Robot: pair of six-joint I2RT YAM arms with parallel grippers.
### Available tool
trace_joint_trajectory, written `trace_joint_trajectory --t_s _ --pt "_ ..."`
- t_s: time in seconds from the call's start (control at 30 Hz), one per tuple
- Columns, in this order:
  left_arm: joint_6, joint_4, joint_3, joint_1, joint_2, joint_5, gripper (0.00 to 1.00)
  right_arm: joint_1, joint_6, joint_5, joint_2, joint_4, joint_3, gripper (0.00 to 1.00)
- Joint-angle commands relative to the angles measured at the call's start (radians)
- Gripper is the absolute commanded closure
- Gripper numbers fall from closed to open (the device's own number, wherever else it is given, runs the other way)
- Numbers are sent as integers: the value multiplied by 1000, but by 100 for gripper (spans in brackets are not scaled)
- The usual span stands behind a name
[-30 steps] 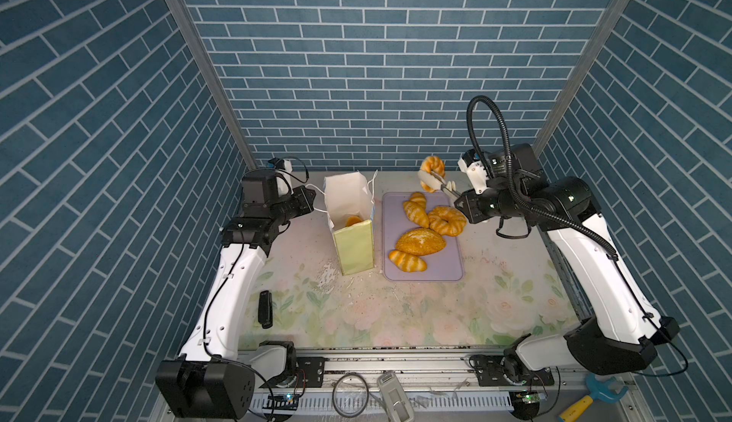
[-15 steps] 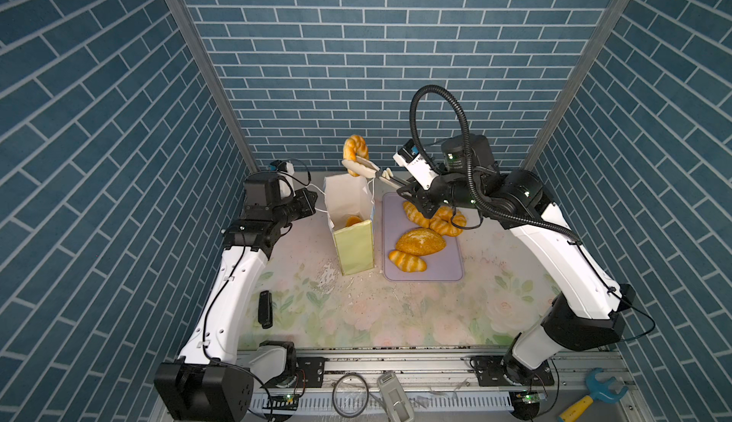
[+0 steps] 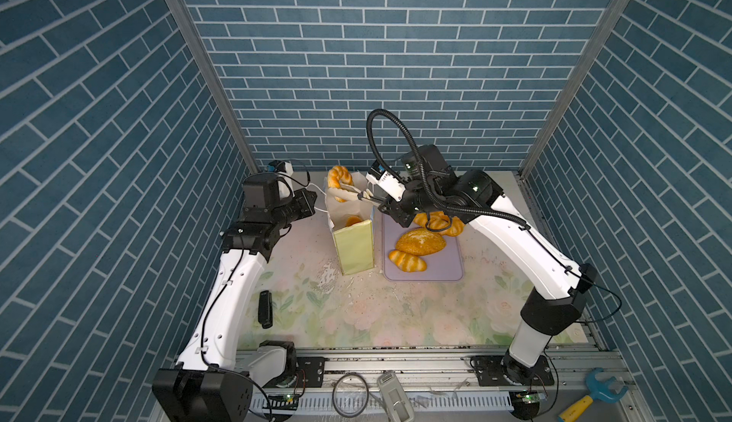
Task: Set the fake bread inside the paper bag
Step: 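Open the tongs with the right gripper to drop the ring bread into the bag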
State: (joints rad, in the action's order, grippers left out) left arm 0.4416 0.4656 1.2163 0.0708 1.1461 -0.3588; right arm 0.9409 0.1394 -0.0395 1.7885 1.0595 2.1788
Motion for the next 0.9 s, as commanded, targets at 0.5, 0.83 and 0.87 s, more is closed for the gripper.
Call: trace_joint_trajectory --t_s 0.5,0.83,0.87 --pt "19 -19 -11 12 -5 2 84 46 49 194 53 46 90 57" --pt "6 -18 -7 12 2 8 83 56 61 252 1 35 141 59" --pt "6 -18 -6 12 3 8 83 56 59 254 -17 18 136 59"
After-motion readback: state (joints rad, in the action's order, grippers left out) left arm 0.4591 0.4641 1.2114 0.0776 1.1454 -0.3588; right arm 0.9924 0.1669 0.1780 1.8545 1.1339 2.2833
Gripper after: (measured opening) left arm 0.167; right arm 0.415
